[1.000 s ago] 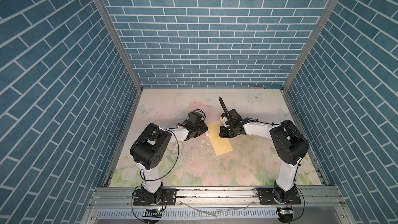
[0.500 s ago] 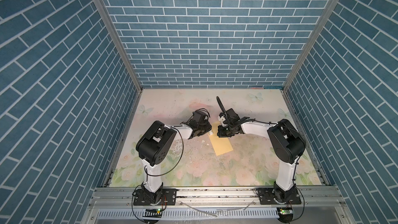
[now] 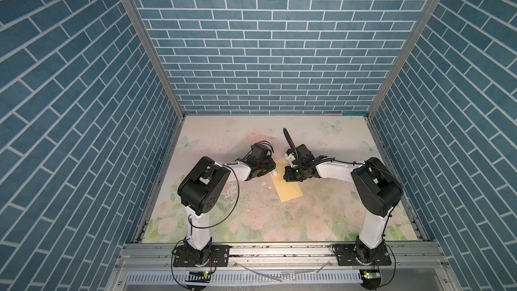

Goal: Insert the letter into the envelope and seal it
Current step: 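Press the right gripper tips along the envelope flap to seal it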

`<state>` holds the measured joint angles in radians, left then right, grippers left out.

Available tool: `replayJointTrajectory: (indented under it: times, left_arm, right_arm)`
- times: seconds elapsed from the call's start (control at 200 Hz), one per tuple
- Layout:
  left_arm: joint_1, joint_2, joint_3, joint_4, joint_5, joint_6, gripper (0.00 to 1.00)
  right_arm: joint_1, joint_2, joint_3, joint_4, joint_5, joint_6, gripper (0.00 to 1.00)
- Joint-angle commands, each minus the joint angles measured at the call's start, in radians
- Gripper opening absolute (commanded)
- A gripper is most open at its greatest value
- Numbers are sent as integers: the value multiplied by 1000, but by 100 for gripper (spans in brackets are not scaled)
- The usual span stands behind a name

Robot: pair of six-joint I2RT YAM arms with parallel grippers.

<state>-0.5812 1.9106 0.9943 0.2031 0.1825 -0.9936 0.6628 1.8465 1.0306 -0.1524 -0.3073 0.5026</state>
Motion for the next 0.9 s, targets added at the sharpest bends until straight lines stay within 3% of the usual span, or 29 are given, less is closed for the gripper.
replayJointTrajectory:
  times: [0.0, 0.235, 0.655, 0.89]
  left_arm:
    - [-4, 41, -23, -53, -44, 29, 0]
    - [-5, 35, -26, -61, -52, 41, 0]
    - [-4, 41, -22, -62, -47, 38, 0]
    - [-3, 39, -27, -64, -56, 44, 0]
  right_arm:
    - [-12, 7, -75, -90, 14, 43, 0]
    - [-12, -24, -141, -73, 39, 73, 0]
    - [-12, 104, 29, -49, 17, 98, 0]
    - [-14, 24, -88, -75, 49, 71, 0]
